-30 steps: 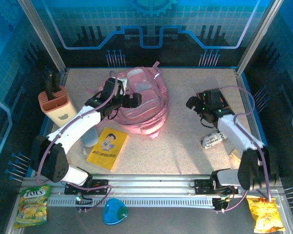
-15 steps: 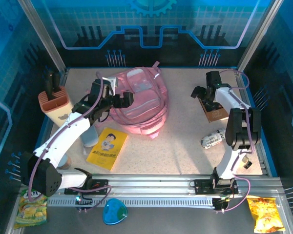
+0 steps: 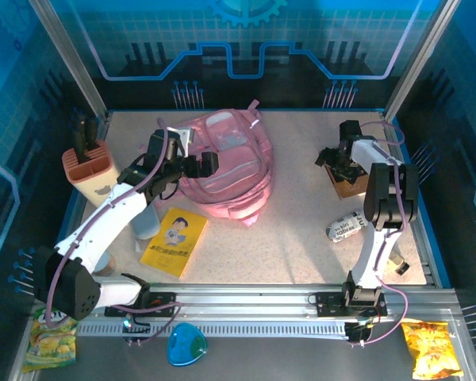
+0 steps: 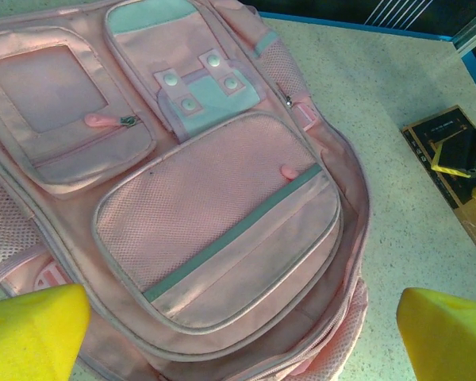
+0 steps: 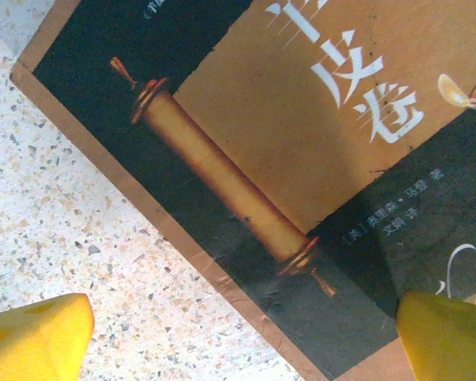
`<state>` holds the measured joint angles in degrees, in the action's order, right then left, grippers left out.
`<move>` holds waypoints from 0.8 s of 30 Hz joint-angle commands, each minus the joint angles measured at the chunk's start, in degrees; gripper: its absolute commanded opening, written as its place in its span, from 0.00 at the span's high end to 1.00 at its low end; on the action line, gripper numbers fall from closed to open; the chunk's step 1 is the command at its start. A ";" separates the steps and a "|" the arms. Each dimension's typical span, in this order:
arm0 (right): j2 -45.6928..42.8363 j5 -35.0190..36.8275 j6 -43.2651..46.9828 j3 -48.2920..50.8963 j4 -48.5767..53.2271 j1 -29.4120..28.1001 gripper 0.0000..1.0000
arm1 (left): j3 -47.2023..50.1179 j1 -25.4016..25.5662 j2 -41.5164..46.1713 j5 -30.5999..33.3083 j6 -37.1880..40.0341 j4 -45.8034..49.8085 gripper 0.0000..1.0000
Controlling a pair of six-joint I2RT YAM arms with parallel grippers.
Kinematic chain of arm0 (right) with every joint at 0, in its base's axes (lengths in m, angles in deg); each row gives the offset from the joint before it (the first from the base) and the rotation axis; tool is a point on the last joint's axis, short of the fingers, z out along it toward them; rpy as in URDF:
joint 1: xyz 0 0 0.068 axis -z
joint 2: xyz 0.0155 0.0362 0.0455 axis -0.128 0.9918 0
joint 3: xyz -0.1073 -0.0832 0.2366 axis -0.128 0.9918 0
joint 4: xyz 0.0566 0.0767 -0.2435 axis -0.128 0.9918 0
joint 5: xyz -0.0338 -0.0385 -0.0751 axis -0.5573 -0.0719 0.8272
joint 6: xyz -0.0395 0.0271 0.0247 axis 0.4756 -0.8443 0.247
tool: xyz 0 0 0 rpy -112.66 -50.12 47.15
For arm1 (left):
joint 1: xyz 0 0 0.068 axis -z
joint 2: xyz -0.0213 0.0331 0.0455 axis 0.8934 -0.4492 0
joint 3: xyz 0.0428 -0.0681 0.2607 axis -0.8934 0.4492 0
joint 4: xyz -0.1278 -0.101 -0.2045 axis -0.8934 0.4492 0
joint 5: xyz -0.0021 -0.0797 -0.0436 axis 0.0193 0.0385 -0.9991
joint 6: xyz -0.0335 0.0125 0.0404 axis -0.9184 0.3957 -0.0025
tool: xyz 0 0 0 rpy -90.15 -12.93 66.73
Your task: Pack the student bag
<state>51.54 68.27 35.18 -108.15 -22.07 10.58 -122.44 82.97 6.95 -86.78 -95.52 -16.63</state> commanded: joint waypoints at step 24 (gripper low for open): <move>-16.79 -9.59 -20.54 20.11 -14.57 -17.78 0.15 | -2.67 0.39 -6.71 -12.68 -11.05 -2.16 0.01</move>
<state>37.49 58.52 13.78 -86.84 -39.22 -7.58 -122.81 82.99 1.64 -95.57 -103.87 -17.31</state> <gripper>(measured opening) 0.848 0.987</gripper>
